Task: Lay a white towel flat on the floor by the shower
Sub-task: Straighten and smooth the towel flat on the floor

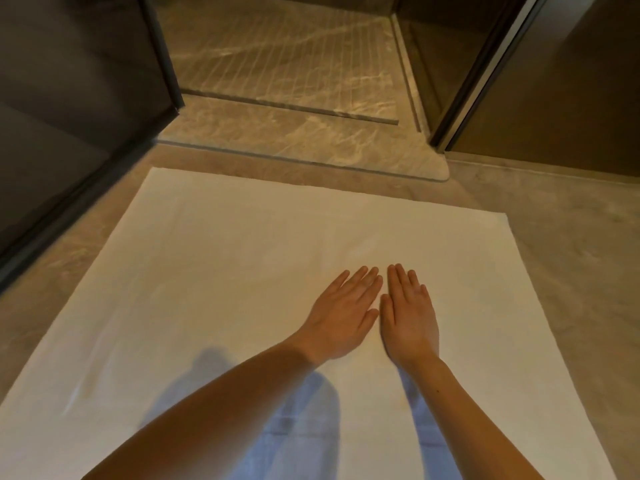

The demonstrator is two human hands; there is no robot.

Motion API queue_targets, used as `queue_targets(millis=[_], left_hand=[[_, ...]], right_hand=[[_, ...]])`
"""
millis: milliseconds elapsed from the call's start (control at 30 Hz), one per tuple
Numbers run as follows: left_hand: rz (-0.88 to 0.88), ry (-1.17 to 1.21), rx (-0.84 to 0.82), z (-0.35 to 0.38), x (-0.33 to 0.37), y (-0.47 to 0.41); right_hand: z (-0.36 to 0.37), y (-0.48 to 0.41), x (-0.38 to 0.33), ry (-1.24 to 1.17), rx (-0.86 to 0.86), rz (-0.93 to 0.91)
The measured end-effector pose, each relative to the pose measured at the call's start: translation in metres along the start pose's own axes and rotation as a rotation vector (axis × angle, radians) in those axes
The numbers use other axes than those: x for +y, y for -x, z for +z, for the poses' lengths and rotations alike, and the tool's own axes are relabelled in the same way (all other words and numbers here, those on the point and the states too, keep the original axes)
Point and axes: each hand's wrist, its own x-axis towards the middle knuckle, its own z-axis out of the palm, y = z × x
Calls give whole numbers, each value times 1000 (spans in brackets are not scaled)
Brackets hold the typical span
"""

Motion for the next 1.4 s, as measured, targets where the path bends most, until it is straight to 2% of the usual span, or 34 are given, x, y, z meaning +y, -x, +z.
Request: queue_targets(millis=[100, 267, 400, 467, 567, 667, 833, 1033, 1133, 1200, 1333, 1400], left_hand=[[-54, -4, 24, 1, -23, 4], [-284, -22, 89, -8, -89, 27], [-411, 2, 28, -14, -108, 32], [-310, 1, 54, -17, -88, 20], [-44, 34, 51, -14, -41, -11], [63, 53, -31, -9, -16, -44], [-10, 55, -63, -8, -51, -60], [-309, 15, -22, -27, -153, -38], [-407, 15, -44, -32, -162, -35], [-375, 33, -23, -30, -142, -39], [-169, 36, -10, -15, -96, -23], [-174, 28, -12, -15, -102, -8]], right_hand=[[0, 0, 1, -19, 15, -6], [0, 2, 1, -18, 15, -15], [0, 2, -1, -19, 17, -13], [1, 2, -2, -21, 26, -9], [1, 1, -1, -5, 26, -8], [2, 0, 0, -23, 22, -8], [5, 2, 3, 4, 48, -10], [6, 1, 2, -12, 42, -3], [4, 1, 1, -29, 37, 8], [3, 2, 0, -37, 37, 9], [1, 1, -1, -24, 38, 4], [1, 2, -1, -26, 34, 2]])
